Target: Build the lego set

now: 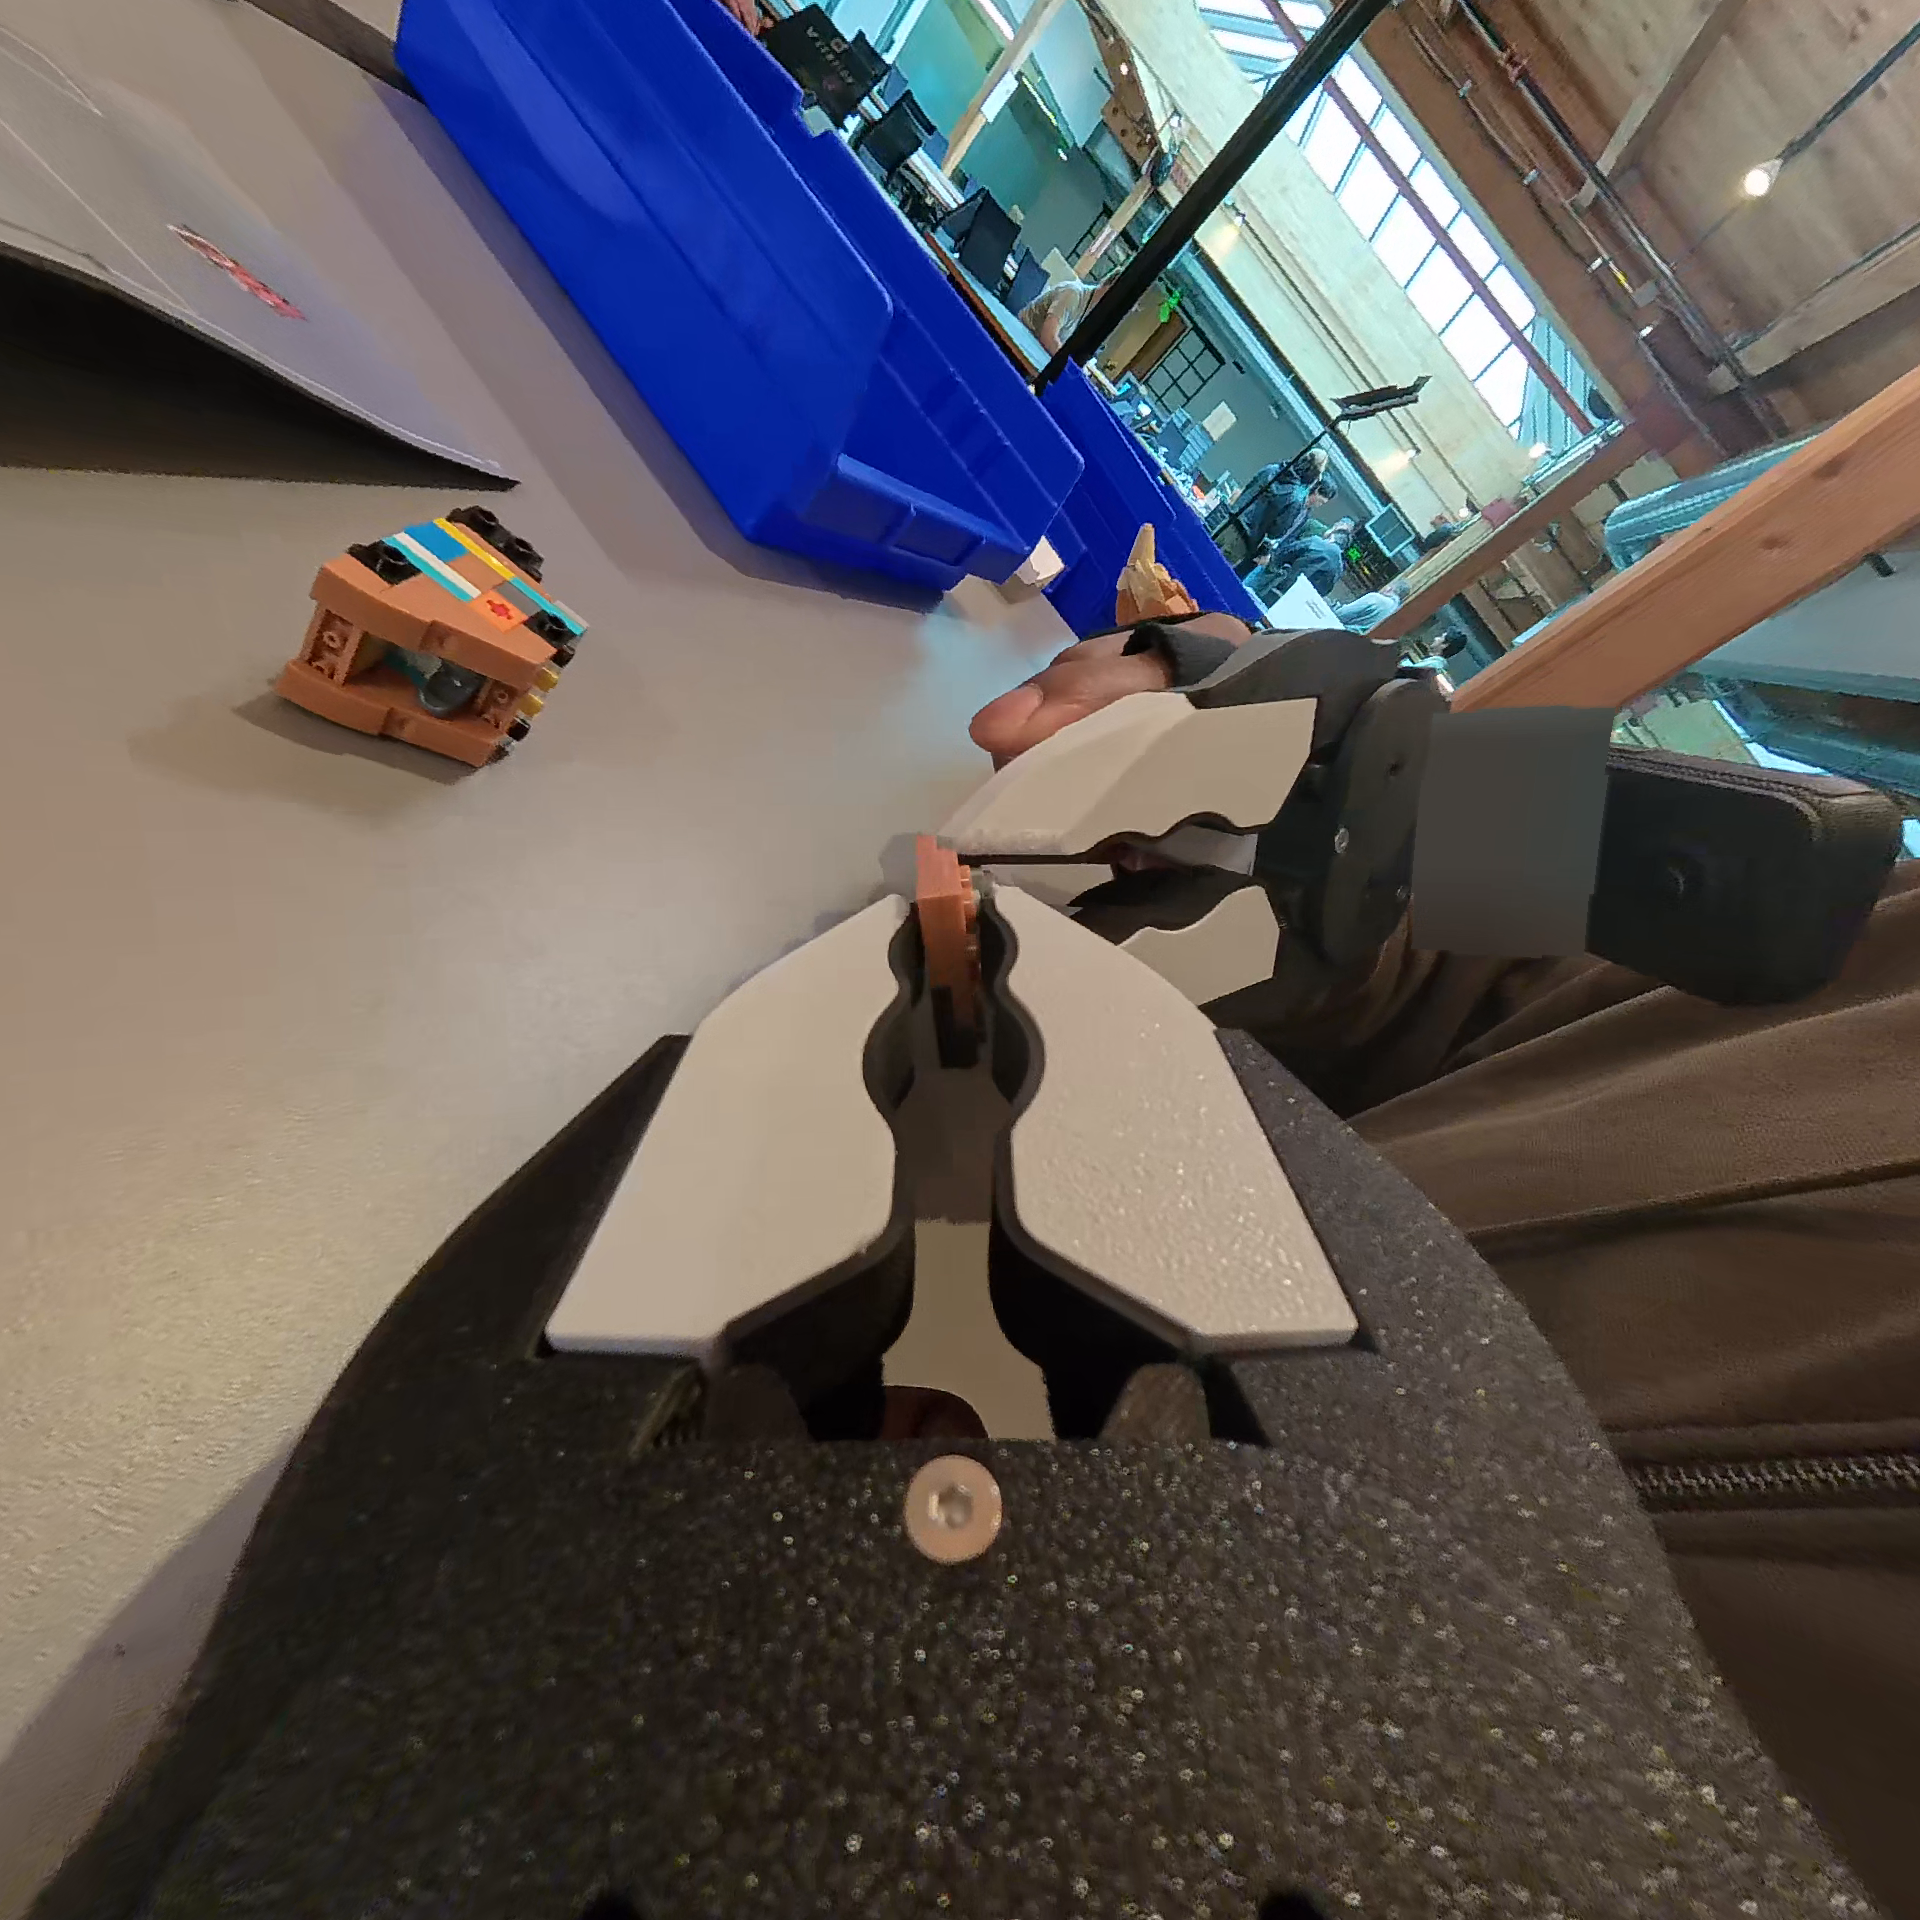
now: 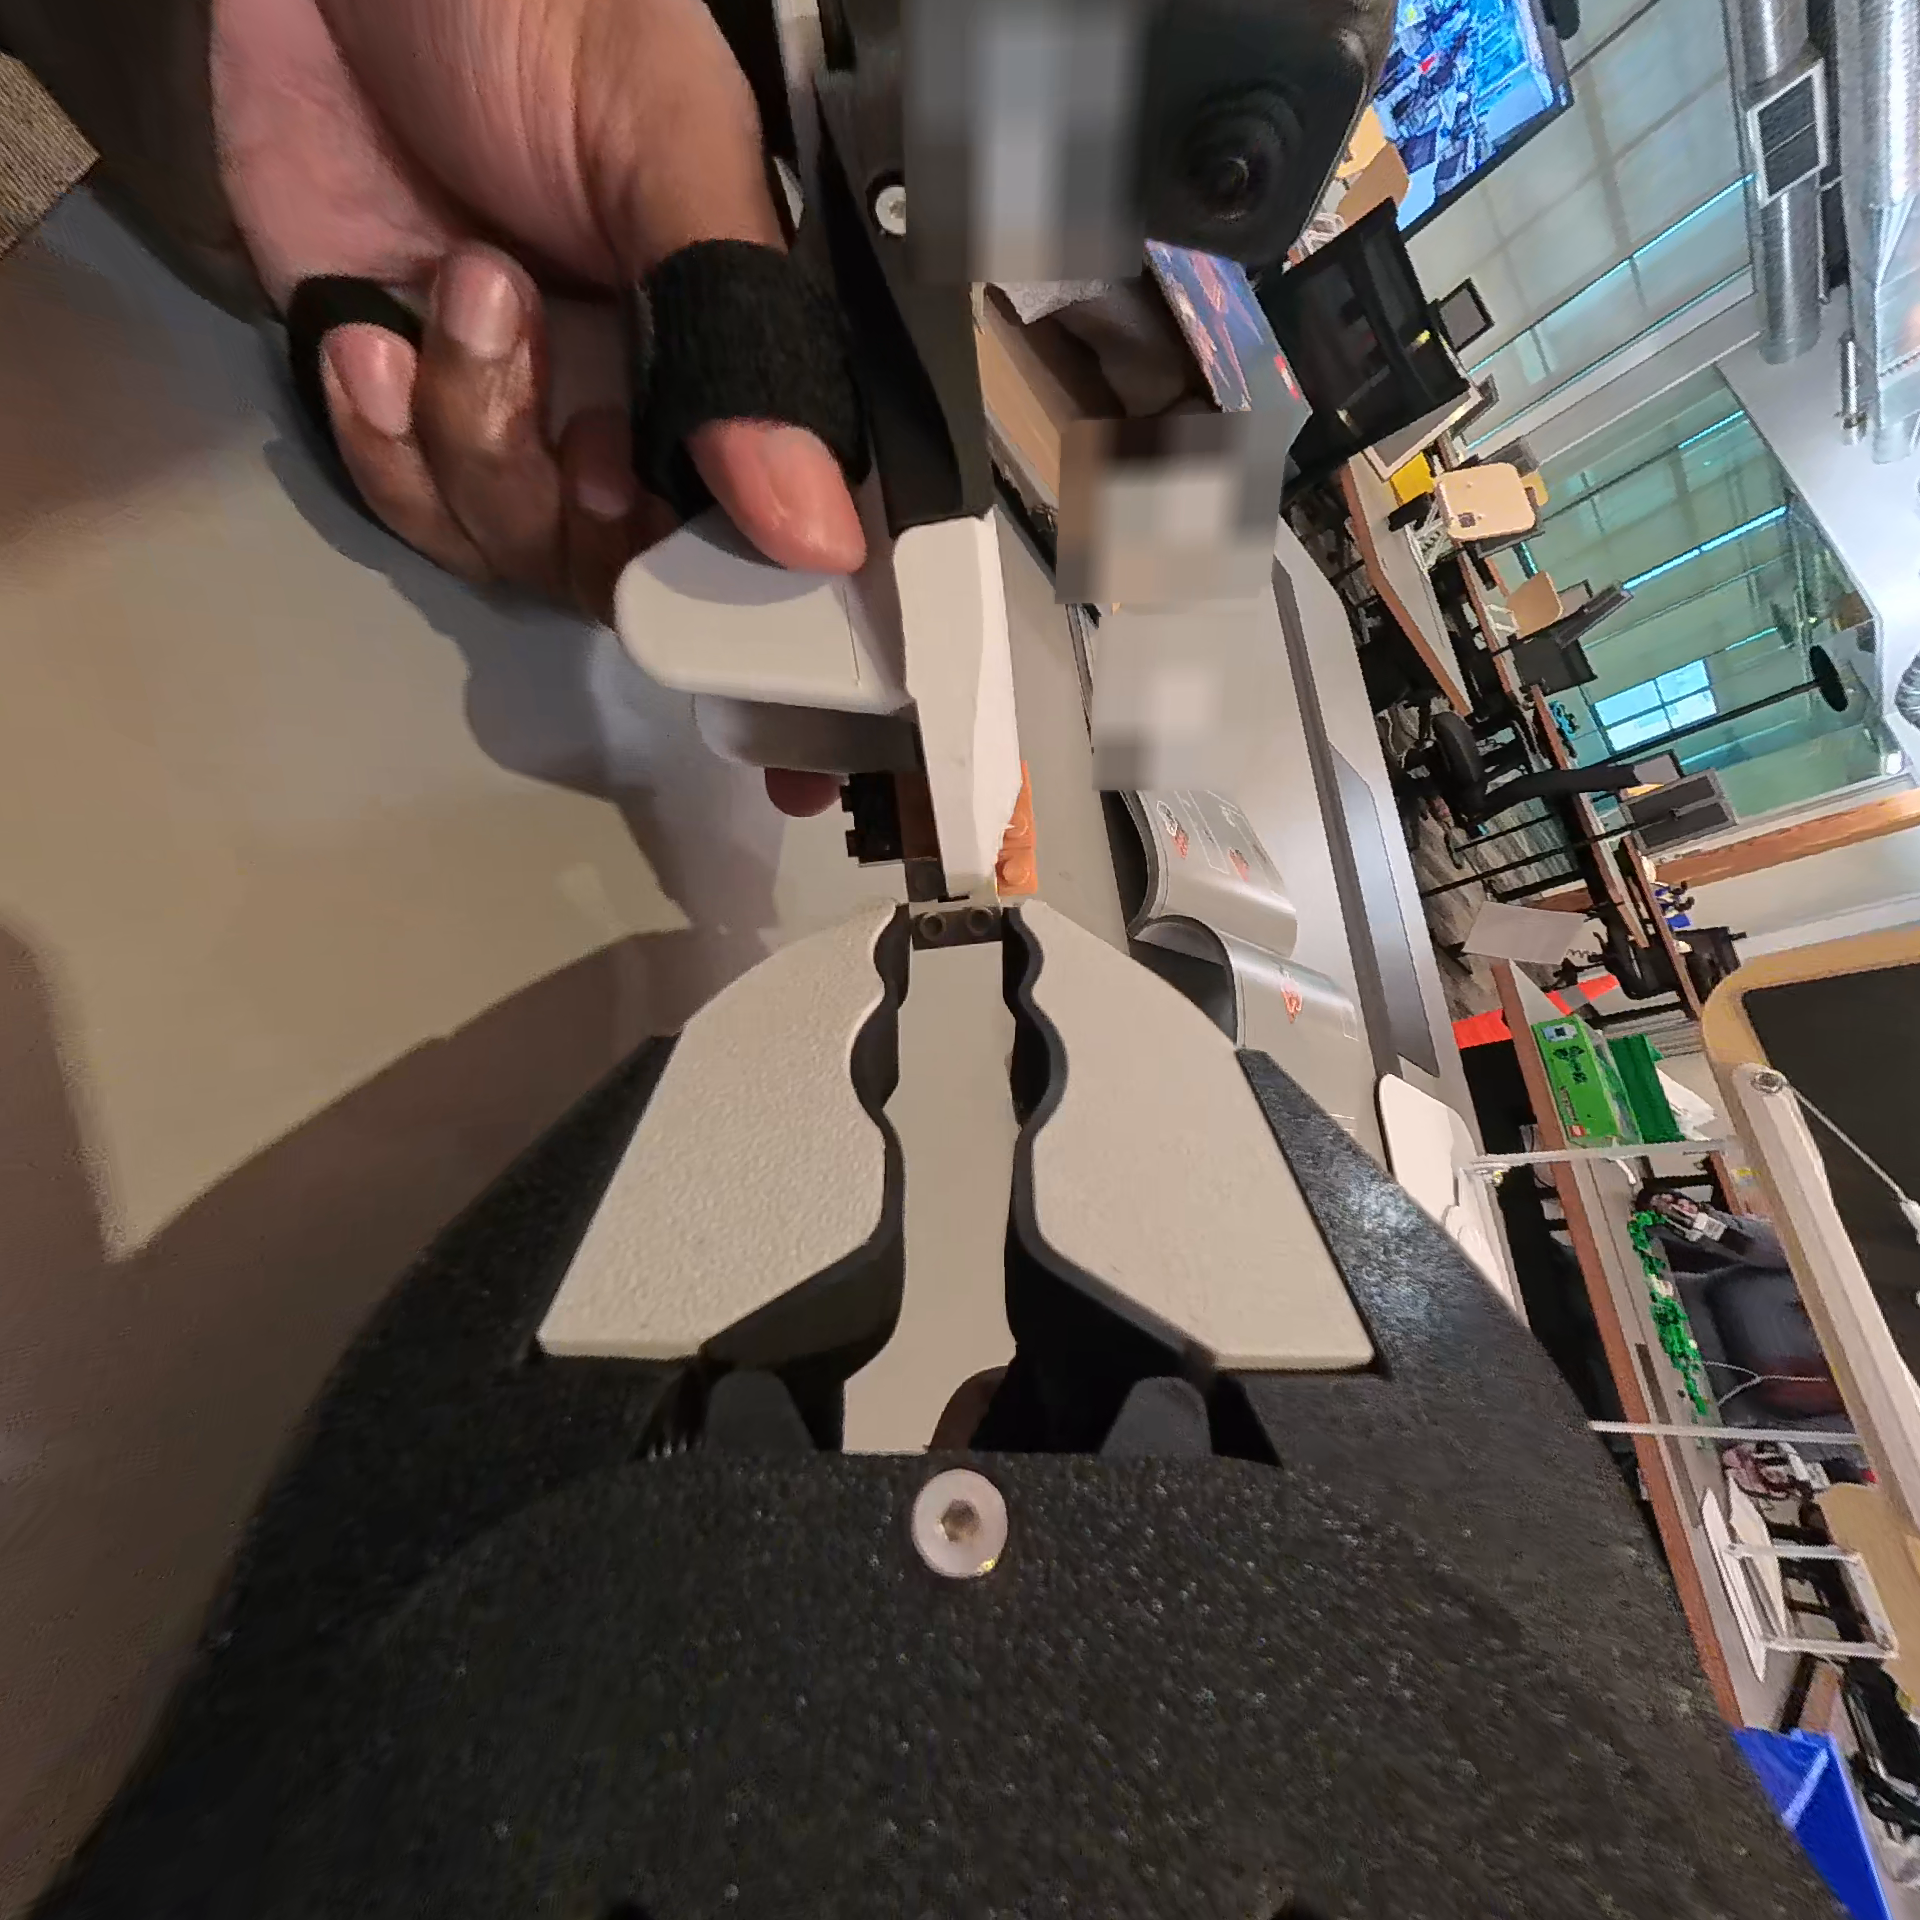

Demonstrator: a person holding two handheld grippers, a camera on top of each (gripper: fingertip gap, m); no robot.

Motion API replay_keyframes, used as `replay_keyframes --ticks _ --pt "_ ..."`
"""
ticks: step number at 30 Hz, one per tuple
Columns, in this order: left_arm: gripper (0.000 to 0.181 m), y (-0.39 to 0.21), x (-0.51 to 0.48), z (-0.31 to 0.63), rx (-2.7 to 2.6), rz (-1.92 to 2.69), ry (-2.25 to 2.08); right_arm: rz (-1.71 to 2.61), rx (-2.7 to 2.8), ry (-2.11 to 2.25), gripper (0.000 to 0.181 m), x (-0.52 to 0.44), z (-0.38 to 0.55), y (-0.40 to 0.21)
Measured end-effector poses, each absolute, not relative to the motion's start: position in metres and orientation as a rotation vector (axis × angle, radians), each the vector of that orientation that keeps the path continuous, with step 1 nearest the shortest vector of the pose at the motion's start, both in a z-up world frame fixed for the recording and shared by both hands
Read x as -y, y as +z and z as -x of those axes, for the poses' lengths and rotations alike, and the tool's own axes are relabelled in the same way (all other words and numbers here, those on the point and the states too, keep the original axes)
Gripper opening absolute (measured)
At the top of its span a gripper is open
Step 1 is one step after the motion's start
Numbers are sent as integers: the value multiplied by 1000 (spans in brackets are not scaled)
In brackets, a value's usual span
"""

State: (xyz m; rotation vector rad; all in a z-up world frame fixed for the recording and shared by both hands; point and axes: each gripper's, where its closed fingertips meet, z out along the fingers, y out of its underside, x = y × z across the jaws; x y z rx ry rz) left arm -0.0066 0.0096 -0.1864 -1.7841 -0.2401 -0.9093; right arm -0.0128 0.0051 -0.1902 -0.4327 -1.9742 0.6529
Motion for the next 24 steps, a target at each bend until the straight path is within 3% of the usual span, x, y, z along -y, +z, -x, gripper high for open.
replay_keyframes --ticks 24 --pt "8 -159 -4 0 30 1598 -568 294 1830 577 19 4 3 -160"
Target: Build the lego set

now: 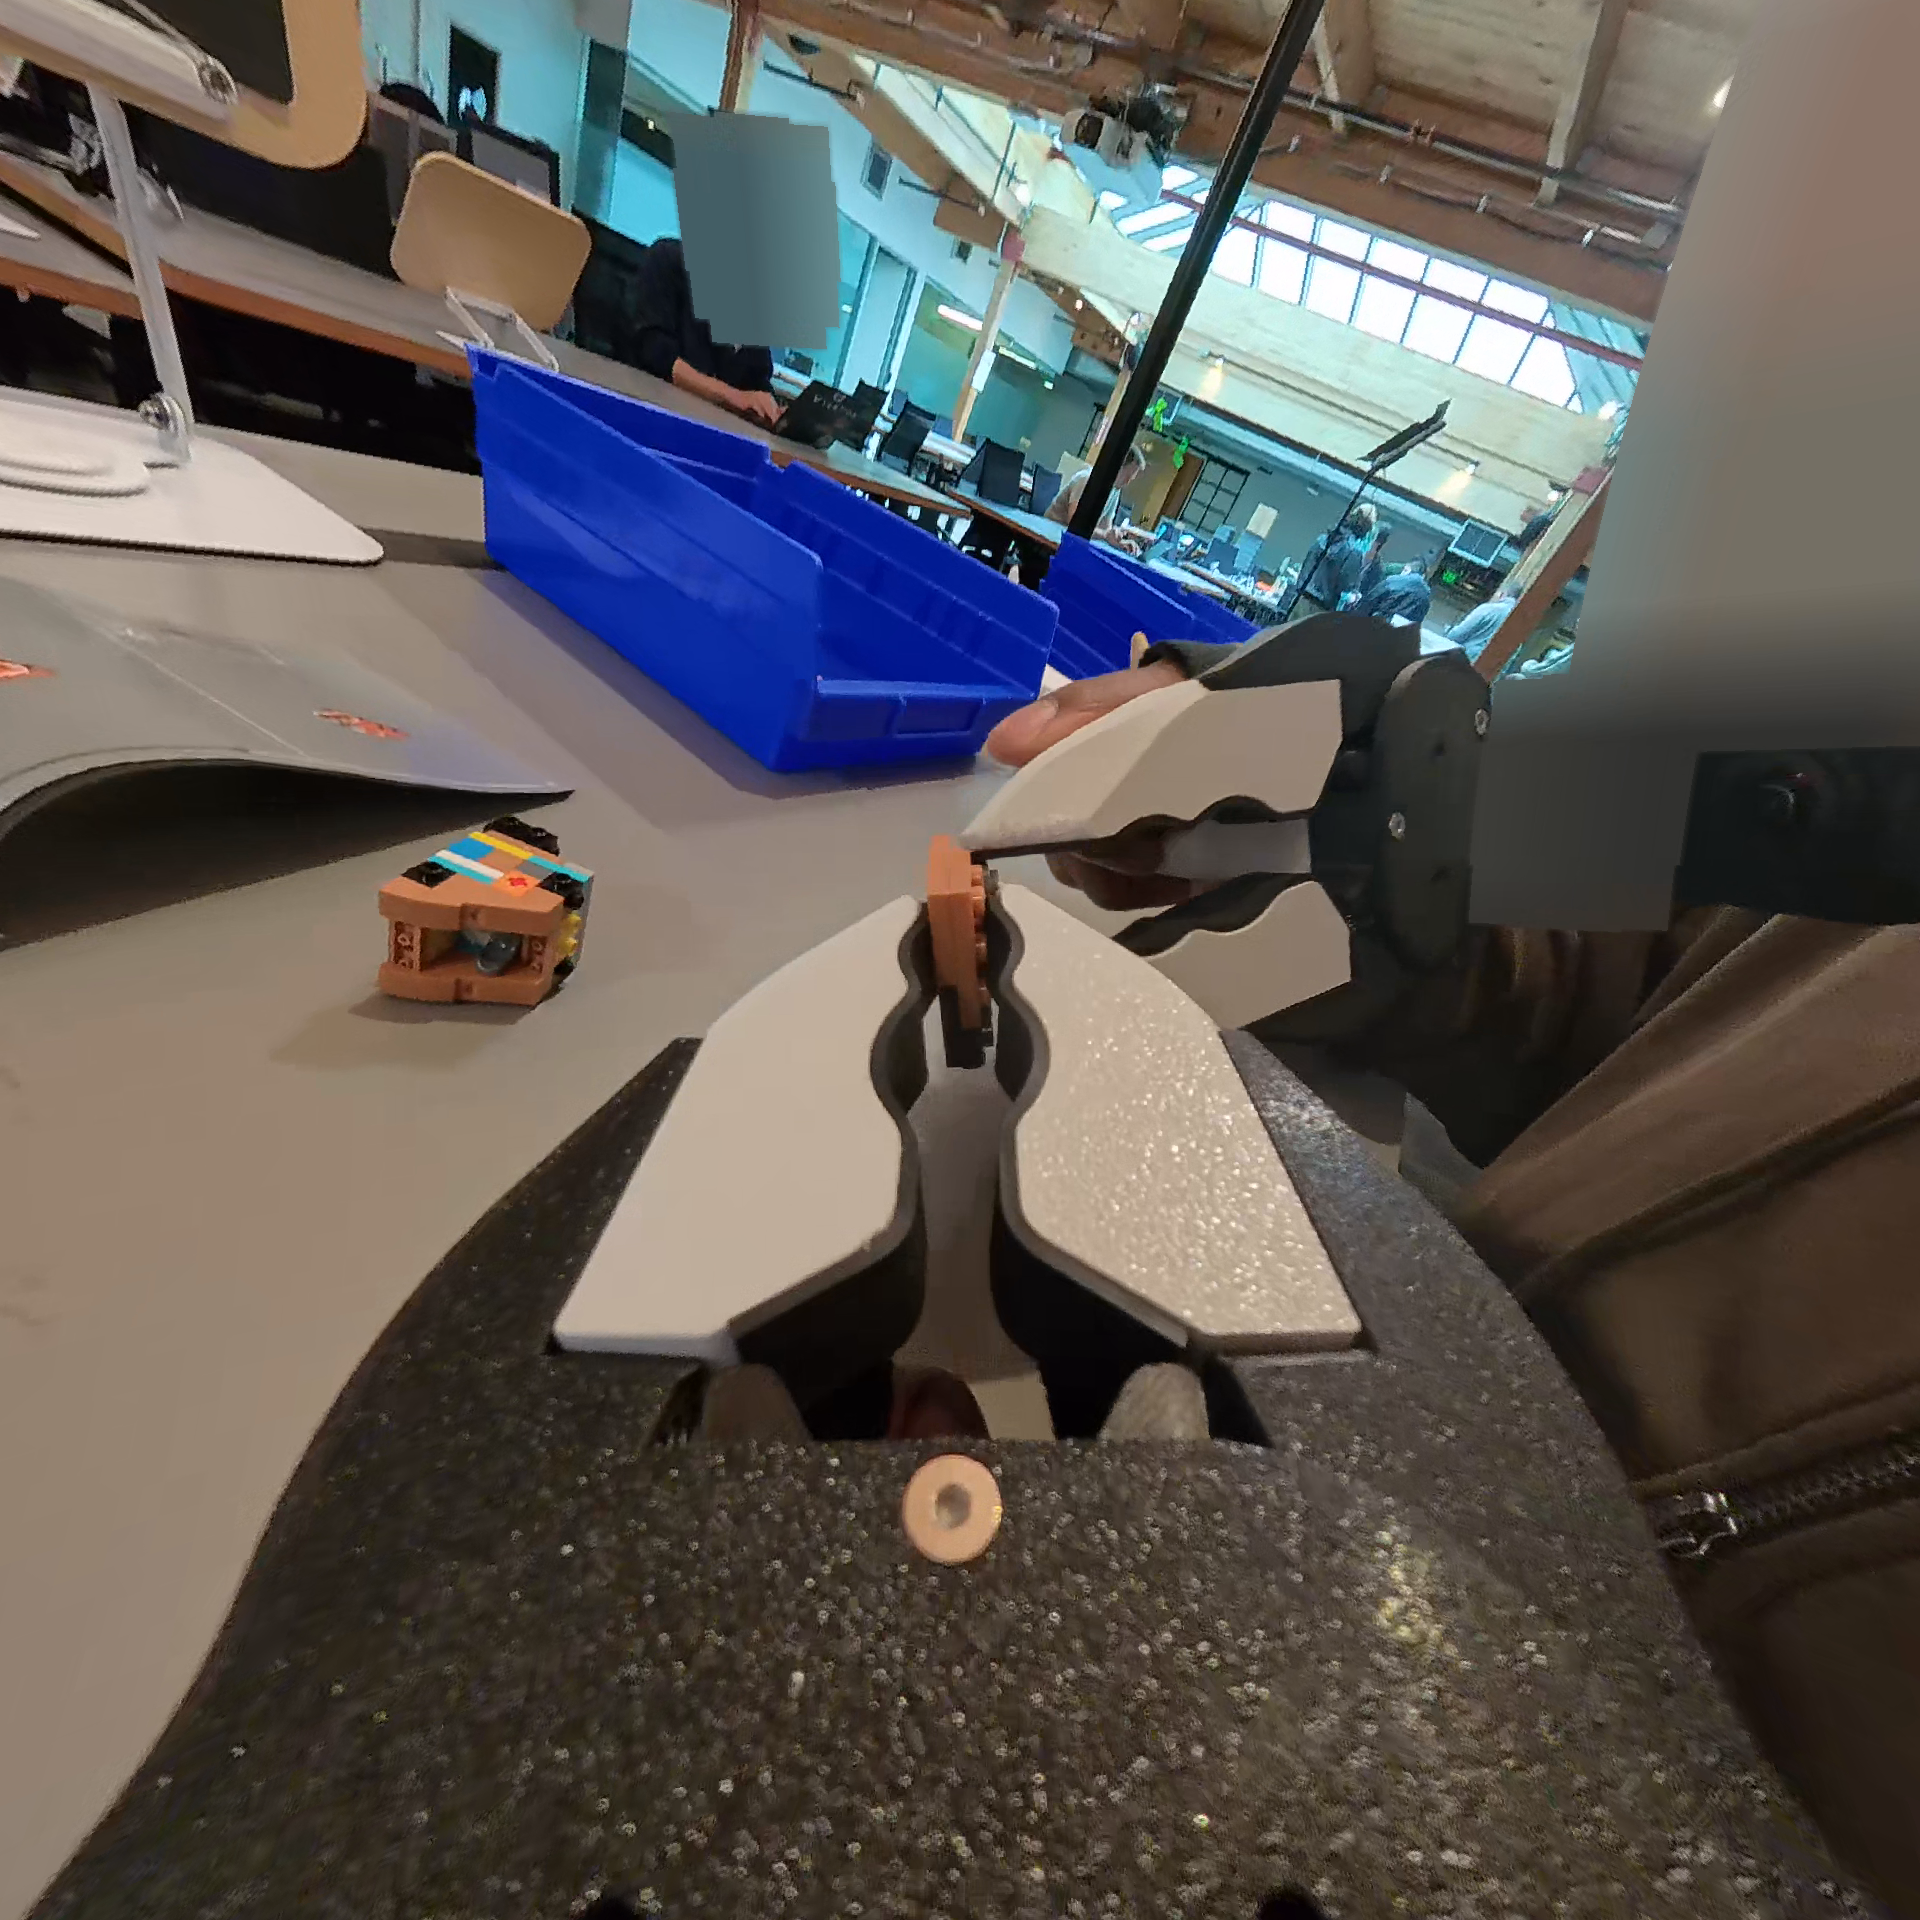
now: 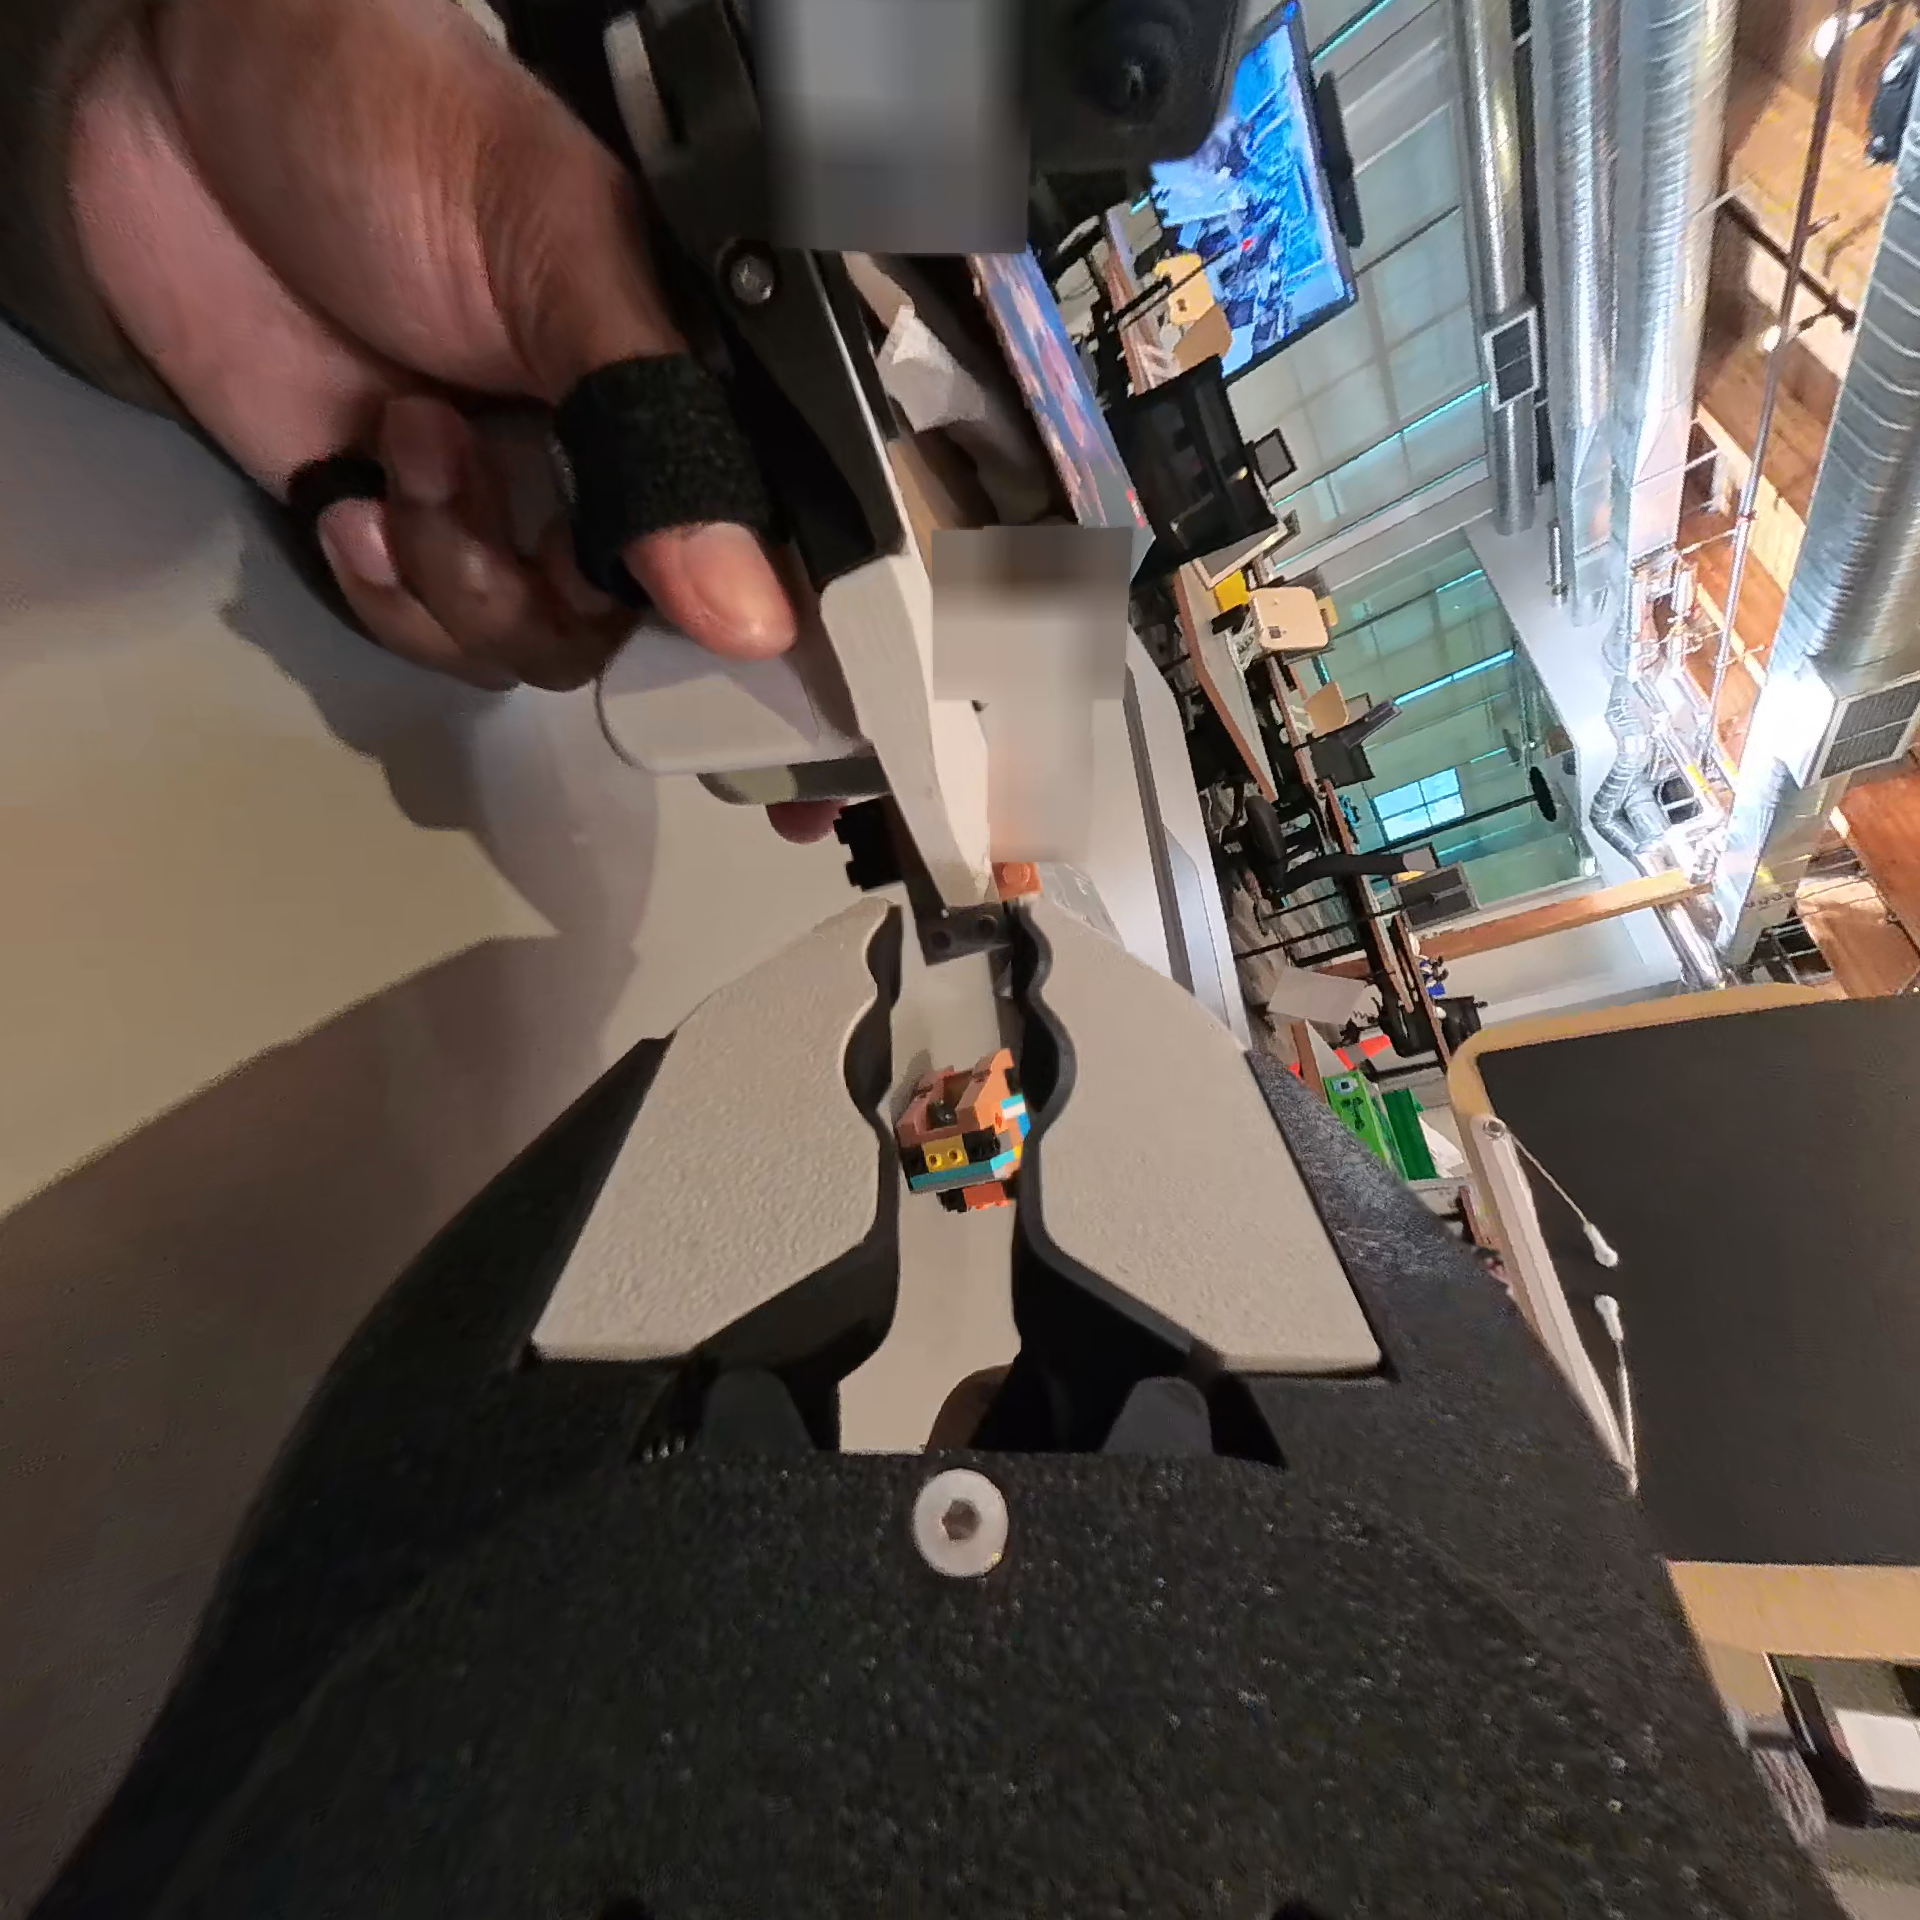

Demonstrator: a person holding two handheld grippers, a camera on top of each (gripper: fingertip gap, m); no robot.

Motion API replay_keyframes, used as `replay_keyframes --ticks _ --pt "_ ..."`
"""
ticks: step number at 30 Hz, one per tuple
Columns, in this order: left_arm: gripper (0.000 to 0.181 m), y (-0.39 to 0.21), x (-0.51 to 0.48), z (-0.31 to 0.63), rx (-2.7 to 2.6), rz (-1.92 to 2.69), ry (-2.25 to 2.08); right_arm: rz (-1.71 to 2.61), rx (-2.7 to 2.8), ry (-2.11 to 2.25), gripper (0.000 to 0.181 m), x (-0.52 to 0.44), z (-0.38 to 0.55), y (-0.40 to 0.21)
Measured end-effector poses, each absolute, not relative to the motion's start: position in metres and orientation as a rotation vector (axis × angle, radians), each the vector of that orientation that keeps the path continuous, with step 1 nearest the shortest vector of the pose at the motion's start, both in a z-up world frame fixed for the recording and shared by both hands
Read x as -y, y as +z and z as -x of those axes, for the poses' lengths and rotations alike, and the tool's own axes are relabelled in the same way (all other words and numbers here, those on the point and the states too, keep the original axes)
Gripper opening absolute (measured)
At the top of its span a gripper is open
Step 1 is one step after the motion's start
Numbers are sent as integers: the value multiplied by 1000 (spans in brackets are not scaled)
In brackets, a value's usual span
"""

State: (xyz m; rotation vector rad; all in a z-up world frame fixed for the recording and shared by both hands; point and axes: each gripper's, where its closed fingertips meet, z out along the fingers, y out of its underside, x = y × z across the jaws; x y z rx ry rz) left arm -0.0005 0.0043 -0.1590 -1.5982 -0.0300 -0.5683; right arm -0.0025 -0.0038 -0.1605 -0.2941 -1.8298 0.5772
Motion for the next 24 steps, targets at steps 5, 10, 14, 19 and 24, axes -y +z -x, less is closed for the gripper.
replay_keyframes --ticks 5,10,14,19,24 --pt "8 -150 -1 1 9 1522 -583 311 1804 676 28 8 -2 -152" --pt "8 -140 7 -4 -93 1457 -526 477 1820 982 33 10 -8 -141" --pt "8 -136 11 -12 -176 1436 -502 552 1846 1156 34 15 -11 -136" --pt "8 -136 12 -18 -215 1436 -497 566 1880 1171 34 19 -11 -141" --pt "8 -139 10 -16 -209 1452 -520 635 1931 1255 31 20 -12 -148"
